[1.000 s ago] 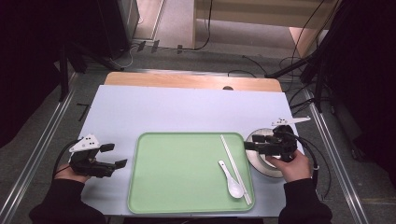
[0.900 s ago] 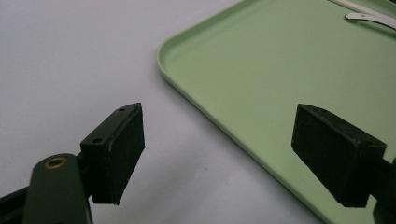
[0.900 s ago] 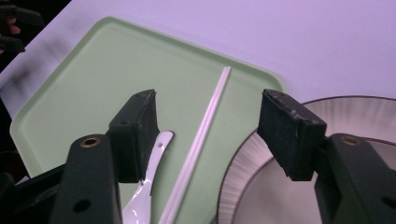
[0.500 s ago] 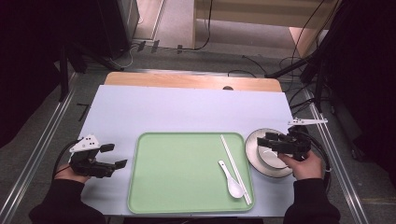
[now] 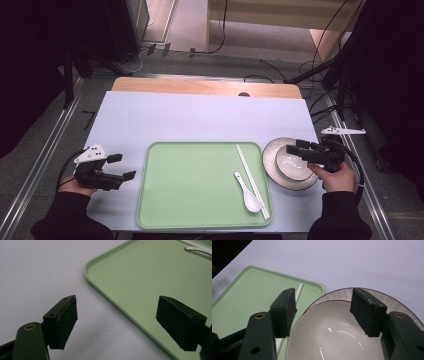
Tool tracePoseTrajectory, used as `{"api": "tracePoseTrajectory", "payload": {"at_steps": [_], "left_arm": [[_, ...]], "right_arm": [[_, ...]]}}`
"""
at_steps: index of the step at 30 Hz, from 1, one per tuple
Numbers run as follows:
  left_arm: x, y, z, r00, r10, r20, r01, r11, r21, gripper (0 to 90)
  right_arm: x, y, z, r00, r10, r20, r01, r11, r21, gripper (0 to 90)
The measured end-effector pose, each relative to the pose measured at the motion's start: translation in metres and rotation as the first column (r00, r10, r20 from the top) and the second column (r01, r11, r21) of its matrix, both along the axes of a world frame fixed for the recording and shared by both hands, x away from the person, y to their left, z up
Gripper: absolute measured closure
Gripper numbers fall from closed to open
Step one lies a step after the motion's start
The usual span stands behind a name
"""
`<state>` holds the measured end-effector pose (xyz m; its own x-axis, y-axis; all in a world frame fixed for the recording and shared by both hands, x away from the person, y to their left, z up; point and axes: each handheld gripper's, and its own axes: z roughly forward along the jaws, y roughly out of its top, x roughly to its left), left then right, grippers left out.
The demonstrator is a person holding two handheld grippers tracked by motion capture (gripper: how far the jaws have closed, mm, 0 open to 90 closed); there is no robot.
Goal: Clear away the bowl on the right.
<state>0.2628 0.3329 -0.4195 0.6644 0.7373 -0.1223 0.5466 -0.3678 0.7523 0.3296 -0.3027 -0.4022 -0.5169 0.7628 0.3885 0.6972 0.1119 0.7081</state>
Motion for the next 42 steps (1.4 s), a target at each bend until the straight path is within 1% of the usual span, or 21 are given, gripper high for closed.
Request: {"api": "tracePoseTrajectory", "payload": {"at_steps": [4, 6, 8, 11, 12, 14, 17, 20, 21, 22, 23, 24, 26, 27, 28, 30, 33, 35, 37, 39, 42], "left_arm": [[0.001, 0.001, 0.0, 1.0, 0.0, -0.001, 0.0, 1.0, -0.001, 17.4], [0.001, 0.0, 0.0, 1.0, -0.002, 0.001, 0.002, 1.0, -0.003, 17.4], [0.002, -0.001, 0.0, 1.0, -0.002, 0.001, 0.002, 1.0, -0.003, 17.4], [0.003, -0.001, 0.0, 1.0, -0.003, 0.002, 0.003, 1.0, -0.003, 17.4], [0.003, -0.001, 0.001, 1.0, -0.004, 0.001, 0.004, 1.0, -0.003, 17.4], [0.004, -0.002, 0.001, 1.0, -0.001, 0.003, 0.001, 1.0, -0.004, 17.4], [0.006, -0.004, 0.001, 0.9999, -0.013, 0.003, 0.013, 0.9999, -0.004, 17.4], [0.008, -0.005, 0.0, 0.9998, -0.019, 0.005, 0.019, 0.9998, -0.004, 17.4], [0.008, -0.005, 0.001, 0.9998, -0.02, 0.004, 0.02, 0.9998, -0.007, 17.4], [0.009, -0.006, 0.001, 0.9998, -0.021, 0.006, 0.021, 0.9998, -0.005, 17.4], [0.009, -0.006, 0.001, 0.9997, -0.023, 0.008, 0.023, 0.9997, -0.004, 17.4], [0.009, -0.007, 0.001, 0.9998, -0.02, 0.007, 0.02, 0.9998, 0.004, 17.4], [0.01, -0.008, 0.001, 0.9998, -0.021, 0.006, 0.021, 0.9998, 0.003, 17.4], [0.01, -0.008, 0.001, 0.9998, -0.02, 0.007, 0.02, 0.9998, 0.002, 17.4], [0.01, -0.008, 0.001, 0.9997, -0.022, 0.007, 0.022, 0.9998, 0.0, 17.4], [0.011, -0.008, 0.001, 0.9997, -0.024, 0.009, 0.024, 0.9997, 0.001, 17.4], [0.011, -0.008, 0.001, 0.9997, -0.022, 0.009, 0.022, 0.9998, 0.004, 17.4], [0.011, -0.008, 0.001, 0.9997, -0.021, 0.01, 0.021, 0.9998, 0.003, 17.4], [0.01, -0.008, 0.001, 0.9997, -0.021, 0.01, 0.021, 0.9998, 0.003, 17.4], [0.011, -0.008, 0.002, 0.9997, -0.022, 0.009, 0.022, 0.9998, 0.002, 17.4], [0.011, -0.008, 0.001, 0.9997, -0.022, 0.011, 0.022, 0.9997, 0.001, 17.4]], "right_arm": [[-0.001, -0.009, -0.002, 0.9995, -0.031, 0.007, 0.031, 1.0, -0.001, 37.8], [-0.001, -0.013, -0.003, 0.999, -0.044, 0.001, 0.044, 0.999, 0.004, 37.8], [-0.002, -0.016, -0.005, 0.9986, -0.054, 0.001, 0.054, 0.999, -0.003, 37.8], [-0.002, -0.021, -0.01, 0.9975, -0.07, 0.002, 0.07, 0.997, -0.008, 38.3], [-0.003, -0.024, -0.014, 0.9967, -0.081, -0.002, 0.081, 0.997, 0.001, 38.5], [-0.003, -0.024, -0.016, 0.9962, -0.087, -0.008, 0.087, 0.996, 0.006, 38.8], [-0.004, -0.028, -0.022, 0.9944, -0.106, -0.002, 0.106, 0.994, -0.019, 40.5], [-0.004, -0.033, -0.03, 0.9922, -0.124, -0.008, 0.124, 0.992, -0.004, 44.3], [-0.004, -0.034, -0.033, 0.9921, -0.125, -0.009, 0.125, 0.992, -0.006, 45.0], [-0.004, -0.035, -0.035, 0.9907, -0.134, -0.025, 0.133, 0.991, -0.017, 46.9], [-0.004, -0.035, -0.035, 0.9907, -0.134, -0.025, 0.133, 0.991, -0.017, 46.9], [-0.005, -0.036, -0.036, 0.9904, -0.137, -0.02, 0.137, 0.991, -0.014, 47.8], [-0.005, -0.037, -0.037, 0.9893, -0.146, -0.005, 0.146, 0.989, -0.018, 51.5], [-0.005, -0.038, -0.04, 0.9883, -0.152, -0.001, 0.152, 0.988, -0.01, 56.0], [-0.005, -0.038, -0.04, 0.9883, -0.152, -0.001, 0.152, 0.988, -0.01, 56.0], [-0.005, -0.039, -0.044, 0.9876, -0.156, -0.012, 0.156, 0.988, 0.0, 59.2], [-0.003, -0.04, -0.049, 0.9868, -0.161, -0.02, 0.16, 0.987, -0.002, 64.0], [-0.001, -0.041, -0.052, 0.9888, -0.147, -0.028, 0.147, 0.989, 0.009, 66.9], [0.0, -0.04, -0.054, 0.9908, -0.131, -0.033, 0.131, 0.991, 0.004, 69.3], [0.001, -0.038, -0.057, 0.9911, -0.123, -0.052, 0.123, 0.992, -0.007, 70.7], [0.003, -0.038, -0.061, 0.9913, -0.111, -0.07, 0.111, 0.994, -0.003, 73.2]]}}
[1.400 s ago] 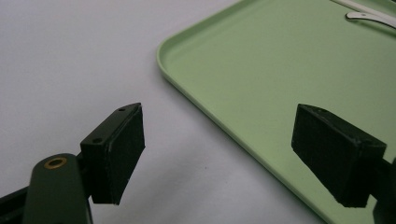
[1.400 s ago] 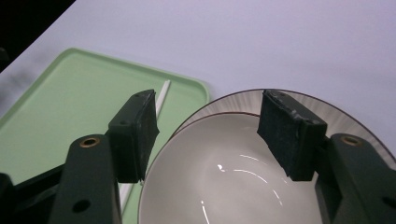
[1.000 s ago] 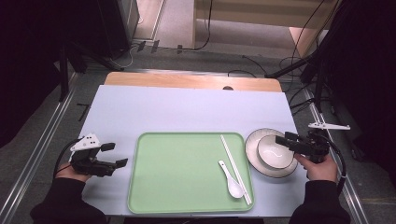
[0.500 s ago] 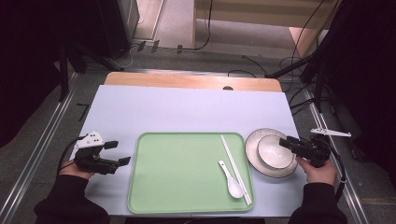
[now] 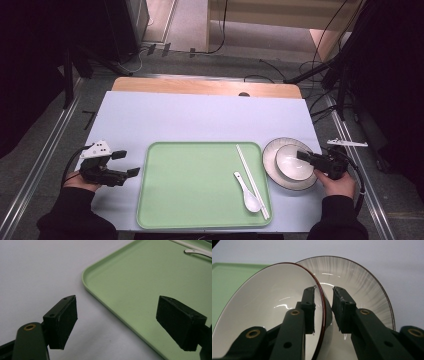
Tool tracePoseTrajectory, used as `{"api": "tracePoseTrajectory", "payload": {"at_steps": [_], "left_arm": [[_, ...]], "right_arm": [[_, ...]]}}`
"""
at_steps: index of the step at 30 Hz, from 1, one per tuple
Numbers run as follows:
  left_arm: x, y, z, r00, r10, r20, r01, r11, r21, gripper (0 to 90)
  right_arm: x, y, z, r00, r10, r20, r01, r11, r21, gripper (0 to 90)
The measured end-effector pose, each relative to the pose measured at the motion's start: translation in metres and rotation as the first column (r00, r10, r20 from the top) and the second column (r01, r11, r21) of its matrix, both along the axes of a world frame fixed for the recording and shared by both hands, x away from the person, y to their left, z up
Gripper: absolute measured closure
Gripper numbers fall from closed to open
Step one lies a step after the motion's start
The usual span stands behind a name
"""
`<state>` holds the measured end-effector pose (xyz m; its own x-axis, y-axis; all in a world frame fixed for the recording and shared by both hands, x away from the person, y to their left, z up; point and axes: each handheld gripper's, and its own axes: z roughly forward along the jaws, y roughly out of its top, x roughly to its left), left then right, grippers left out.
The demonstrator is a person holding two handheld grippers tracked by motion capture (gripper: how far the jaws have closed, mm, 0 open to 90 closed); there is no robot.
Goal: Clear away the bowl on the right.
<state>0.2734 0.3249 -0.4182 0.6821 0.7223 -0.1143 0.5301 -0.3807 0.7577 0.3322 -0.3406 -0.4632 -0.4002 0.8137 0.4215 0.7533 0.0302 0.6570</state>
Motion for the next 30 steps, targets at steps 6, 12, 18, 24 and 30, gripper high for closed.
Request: {"api": "tracePoseTrajectory", "payload": {"at_steps": [6, 12, 18, 24, 30], "left_arm": [[-0.0001, 0.0, 0.0, 1.0, -0.001, -0.001, 0.001, 1.0, 0.001, 17.4], [-0.0001, -0.0002, 0.0001, 1.0, -0.001, -0.001, 0.001, 1.0, 0.004, 17.4], [0.0, -0.0003, 0.0, 1.0, -0.001, -0.003, 0.001, 1.0, 0.007, 17.4], [-0.0001, -0.0002, 0.0001, 1.0, 0.0, -0.002, 0.0, 1.0, 0.005, 17.4], [-0.0001, -0.0002, 0.0003, 1.0, 0.0, -0.001, 0.0, 1.0, 0.001, 17.4]], "right_arm": [[0.0007, -0.0005, -0.0027, 0.9998, 0.007, -0.017, -0.006, 1.0, 0.013, 76.8], [0.0018, -0.0013, -0.0018, 0.9993, 0.006, -0.037, -0.005, 1.0, 0.024, 77.5], [0.0028, -0.0012, -0.0011, 0.998, -0.003, -0.063, 0.006, 0.999, 0.045, 77.4], [0.0036, -0.0026, -0.0003, 0.9961, -0.004, -0.088, 0.009, 0.998, 0.059, 78.1], [0.0053, -0.0025, -0.0012, 0.9943, -0.003, -0.107, 0.01, 0.998, 0.068, 79.8]]}}
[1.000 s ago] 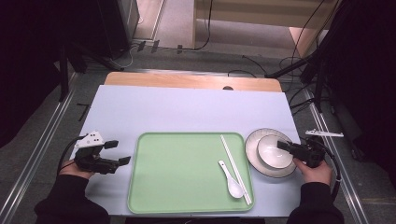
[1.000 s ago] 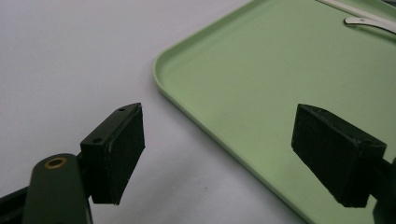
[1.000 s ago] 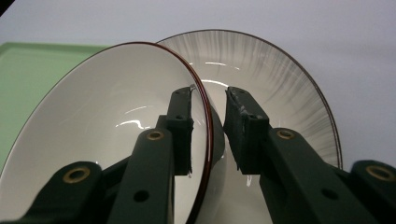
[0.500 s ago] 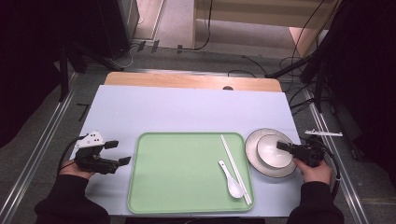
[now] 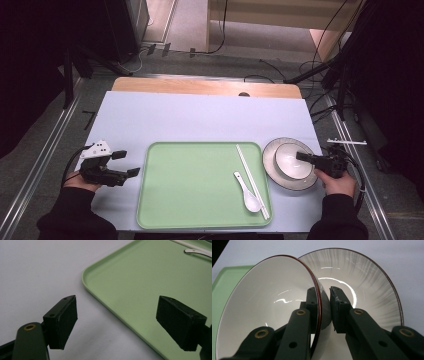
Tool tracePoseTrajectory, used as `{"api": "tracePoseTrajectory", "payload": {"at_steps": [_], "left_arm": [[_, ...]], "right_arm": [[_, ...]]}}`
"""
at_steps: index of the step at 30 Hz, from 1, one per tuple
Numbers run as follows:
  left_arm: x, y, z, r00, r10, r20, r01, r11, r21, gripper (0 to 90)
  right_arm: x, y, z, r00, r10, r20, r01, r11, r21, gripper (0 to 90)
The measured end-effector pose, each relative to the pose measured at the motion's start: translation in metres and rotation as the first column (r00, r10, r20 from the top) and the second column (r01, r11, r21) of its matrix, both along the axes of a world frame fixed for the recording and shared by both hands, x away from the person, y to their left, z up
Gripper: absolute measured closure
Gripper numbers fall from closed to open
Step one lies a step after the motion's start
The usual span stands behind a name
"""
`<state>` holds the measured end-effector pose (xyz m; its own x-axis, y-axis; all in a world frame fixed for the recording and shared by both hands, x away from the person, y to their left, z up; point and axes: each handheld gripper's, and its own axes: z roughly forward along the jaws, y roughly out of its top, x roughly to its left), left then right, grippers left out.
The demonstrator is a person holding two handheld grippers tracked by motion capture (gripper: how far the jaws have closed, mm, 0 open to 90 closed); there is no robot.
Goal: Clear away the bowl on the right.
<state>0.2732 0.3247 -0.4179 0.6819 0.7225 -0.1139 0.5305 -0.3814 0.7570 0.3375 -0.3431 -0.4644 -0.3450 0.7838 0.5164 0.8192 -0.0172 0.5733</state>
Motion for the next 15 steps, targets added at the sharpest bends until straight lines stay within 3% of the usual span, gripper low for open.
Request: {"api": "tracePoseTrajectory", "payload": {"at_steps": [7, 9, 15], "left_arm": [[0.0, 0.0003, 0.0002, 1.0, 0.0, -0.002, 0.0, 1.0, 0.002, 17.4], [0.0, 0.0002, 0.0001, 1.0, -0.001, -0.002, 0.001, 1.0, -0.002, 17.4], [0.0001, 0.0004, 0.0002, 1.0, -0.001, -0.001, 0.001, 1.0, 0.0, 17.4]], "right_arm": [[0.0003, 0.001, 0.0007, 0.9999, -0.009, -0.006, 0.009, 1.0, 0.001, 80.0], [0.0003, -0.0003, 0.0009, 0.9995, -0.019, -0.025, 0.019, 1.0, 0.015, 80.0], [-0.001, -0.0033, 0.0056, 0.9993, -0.034, -0.015, 0.035, 0.998, 0.045, 80.0]]}}
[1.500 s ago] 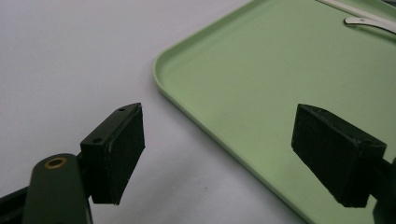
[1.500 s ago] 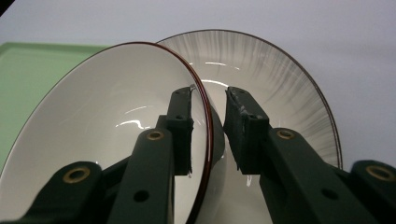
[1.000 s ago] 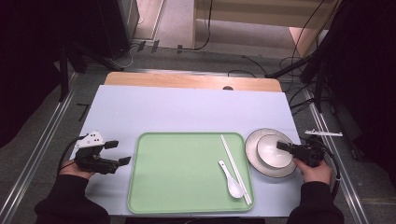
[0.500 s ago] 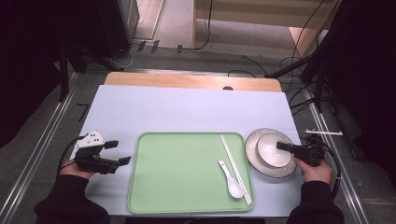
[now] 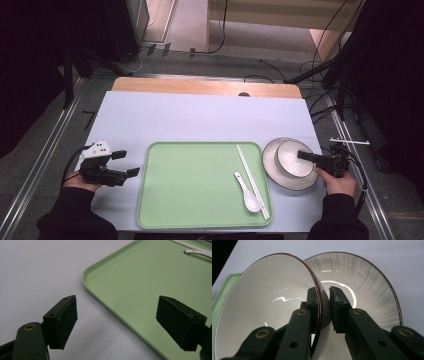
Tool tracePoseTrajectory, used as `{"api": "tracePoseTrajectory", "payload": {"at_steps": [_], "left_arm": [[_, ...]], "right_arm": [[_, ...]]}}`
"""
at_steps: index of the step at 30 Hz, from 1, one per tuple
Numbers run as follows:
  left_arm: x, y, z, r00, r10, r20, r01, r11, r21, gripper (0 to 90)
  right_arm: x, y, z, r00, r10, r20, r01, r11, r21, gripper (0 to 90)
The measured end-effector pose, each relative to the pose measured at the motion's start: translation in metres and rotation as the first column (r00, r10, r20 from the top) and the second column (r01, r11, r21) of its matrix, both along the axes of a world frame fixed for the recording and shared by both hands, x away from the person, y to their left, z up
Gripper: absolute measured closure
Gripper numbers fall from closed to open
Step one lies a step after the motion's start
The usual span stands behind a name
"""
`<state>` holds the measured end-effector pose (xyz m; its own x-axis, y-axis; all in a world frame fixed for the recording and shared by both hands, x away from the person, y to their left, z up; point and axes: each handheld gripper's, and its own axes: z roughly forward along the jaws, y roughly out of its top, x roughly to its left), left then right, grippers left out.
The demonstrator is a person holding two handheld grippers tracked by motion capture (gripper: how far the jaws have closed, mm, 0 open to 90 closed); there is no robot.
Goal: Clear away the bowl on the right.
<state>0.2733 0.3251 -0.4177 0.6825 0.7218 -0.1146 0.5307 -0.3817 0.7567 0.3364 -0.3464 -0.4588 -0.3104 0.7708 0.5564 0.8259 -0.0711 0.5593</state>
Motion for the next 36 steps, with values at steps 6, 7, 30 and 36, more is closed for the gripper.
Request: {"api": "tracePoseTrajectory", "payload": {"at_steps": [6, 7, 30, 36], "left_arm": [[0.0, 0.0, 0.0, 1.0, 0.0, 0.0, 0.0, 1.0, 0.0, 17.4], [0.0, 0.0, 0.0, 1.0, 0.0, -0.001, 0.0, 1.0, 0.0, 17.4], [0.0, 0.0, 0.0, 1.0, 0.006, -0.001, -0.006, 1.0, 0.0, 17.3], [0.0, 0.001, 0.0, 1.0, 0.004, -0.001, -0.004, 1.0, 0.002, 17.3]], "right_arm": [[-0.002, 0.003, 0.009, 1.0, -0.006, -0.006, 0.006, 1.0, 0.014, 80.0], [-0.002, 0.004, 0.01, 1.0, -0.003, -0.009, 0.003, 1.0, 0.016, 80.0], [-0.007, 0.032, 0.026, 0.9981, 0.062, -0.005, -0.062, 0.998, -0.006, 79.9], [-0.009, 0.041, 0.029, 0.9966, 0.081, -0.013, -0.081, 0.997, 0.003, 79.9]]}}
